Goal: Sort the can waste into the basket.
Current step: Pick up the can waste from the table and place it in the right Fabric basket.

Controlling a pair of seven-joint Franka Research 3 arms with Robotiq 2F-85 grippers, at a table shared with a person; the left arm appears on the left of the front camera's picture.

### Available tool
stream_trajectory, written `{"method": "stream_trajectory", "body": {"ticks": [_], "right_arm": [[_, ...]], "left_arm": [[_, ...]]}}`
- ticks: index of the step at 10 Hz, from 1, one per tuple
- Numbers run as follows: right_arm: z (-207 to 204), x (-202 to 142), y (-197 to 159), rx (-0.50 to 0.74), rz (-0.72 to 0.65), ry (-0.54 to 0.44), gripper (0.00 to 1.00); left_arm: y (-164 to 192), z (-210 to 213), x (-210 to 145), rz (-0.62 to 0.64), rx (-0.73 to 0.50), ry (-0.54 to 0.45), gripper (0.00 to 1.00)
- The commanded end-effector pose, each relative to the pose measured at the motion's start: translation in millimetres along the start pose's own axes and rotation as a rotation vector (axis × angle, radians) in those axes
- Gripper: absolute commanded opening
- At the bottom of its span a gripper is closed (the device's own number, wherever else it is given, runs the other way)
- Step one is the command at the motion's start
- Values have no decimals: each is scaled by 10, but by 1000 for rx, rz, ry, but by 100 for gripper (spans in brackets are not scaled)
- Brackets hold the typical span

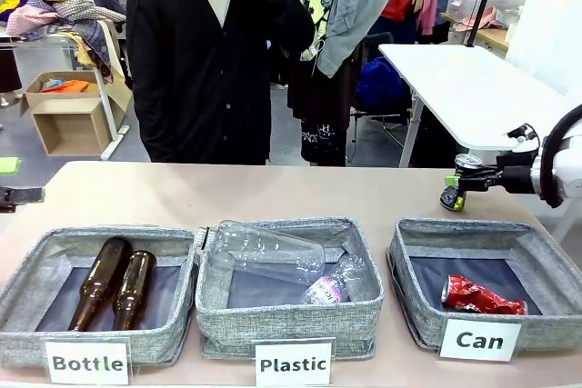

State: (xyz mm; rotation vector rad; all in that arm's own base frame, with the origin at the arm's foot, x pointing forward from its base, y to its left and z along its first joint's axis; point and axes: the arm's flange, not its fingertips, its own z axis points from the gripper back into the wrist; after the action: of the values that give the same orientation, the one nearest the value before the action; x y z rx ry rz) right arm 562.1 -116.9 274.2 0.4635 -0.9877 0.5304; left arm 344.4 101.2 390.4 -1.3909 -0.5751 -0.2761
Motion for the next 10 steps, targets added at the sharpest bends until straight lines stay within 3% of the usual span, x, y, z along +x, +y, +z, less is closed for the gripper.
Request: {"method": "stream_trajectory", "body": {"ticks": [1, 6, 9, 10], "right_arm": [[9, -7, -8, 32, 18, -8, 0], [157, 191, 39, 65, 27, -31, 0], [586, 752, 288, 38, 58, 8, 0], [768, 953, 444, 36, 78, 76, 0]], "left_arm": [[-21, -16, -16, -14, 7, -4, 100], [-21, -16, -16, -14, 7, -4, 100], [-21, -16, -16, -14, 7, -4, 100], [-21, -16, -16, -14, 7, -4, 100]]}}
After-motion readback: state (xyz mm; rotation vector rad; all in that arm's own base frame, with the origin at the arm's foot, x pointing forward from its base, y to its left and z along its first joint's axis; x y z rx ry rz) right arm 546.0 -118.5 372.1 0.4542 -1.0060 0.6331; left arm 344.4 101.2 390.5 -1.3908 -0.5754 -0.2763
